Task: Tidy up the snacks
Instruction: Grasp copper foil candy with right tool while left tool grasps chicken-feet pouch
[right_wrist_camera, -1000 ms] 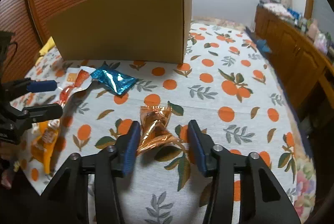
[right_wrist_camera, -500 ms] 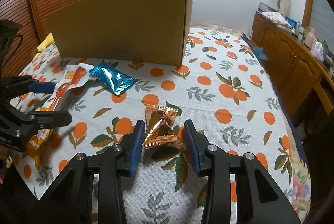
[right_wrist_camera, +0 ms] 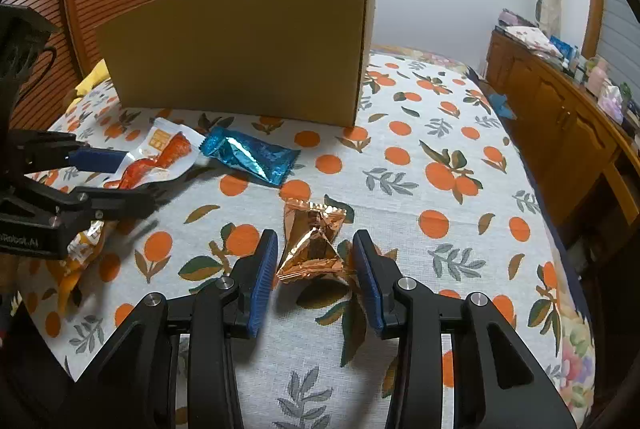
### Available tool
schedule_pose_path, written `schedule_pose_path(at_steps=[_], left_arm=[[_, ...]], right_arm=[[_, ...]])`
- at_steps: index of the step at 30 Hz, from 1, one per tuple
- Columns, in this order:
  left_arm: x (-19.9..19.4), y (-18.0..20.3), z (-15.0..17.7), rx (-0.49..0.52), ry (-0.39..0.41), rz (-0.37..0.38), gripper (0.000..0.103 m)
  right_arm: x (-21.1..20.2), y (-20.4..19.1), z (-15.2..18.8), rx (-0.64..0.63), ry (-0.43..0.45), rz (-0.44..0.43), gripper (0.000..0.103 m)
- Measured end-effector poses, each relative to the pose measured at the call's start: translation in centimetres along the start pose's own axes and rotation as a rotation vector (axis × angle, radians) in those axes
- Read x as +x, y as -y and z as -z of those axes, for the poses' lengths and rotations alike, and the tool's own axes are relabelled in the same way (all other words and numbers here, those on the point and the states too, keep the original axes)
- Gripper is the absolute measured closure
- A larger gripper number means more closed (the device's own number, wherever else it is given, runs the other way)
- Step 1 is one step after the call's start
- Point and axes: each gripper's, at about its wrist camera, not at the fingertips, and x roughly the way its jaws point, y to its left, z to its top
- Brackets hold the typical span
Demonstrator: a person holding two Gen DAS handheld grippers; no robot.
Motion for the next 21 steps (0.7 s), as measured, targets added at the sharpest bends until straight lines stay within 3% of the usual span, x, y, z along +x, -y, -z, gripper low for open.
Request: schedule_pose_path(at_steps=[11,21], left_arm=[[-0.9,0.2,-0.5,0.031,0.049,-0.008,0.050],[-3.5,-0.3,-1.0,0.000,0.149,0.008,0.050]], right_arm=[[0.0,-0.1,0.1,-0.009,0.002,-0.001,0.064],[-0.7,-0.2,0.2,-0.015,0.039,-0.005,0.080]])
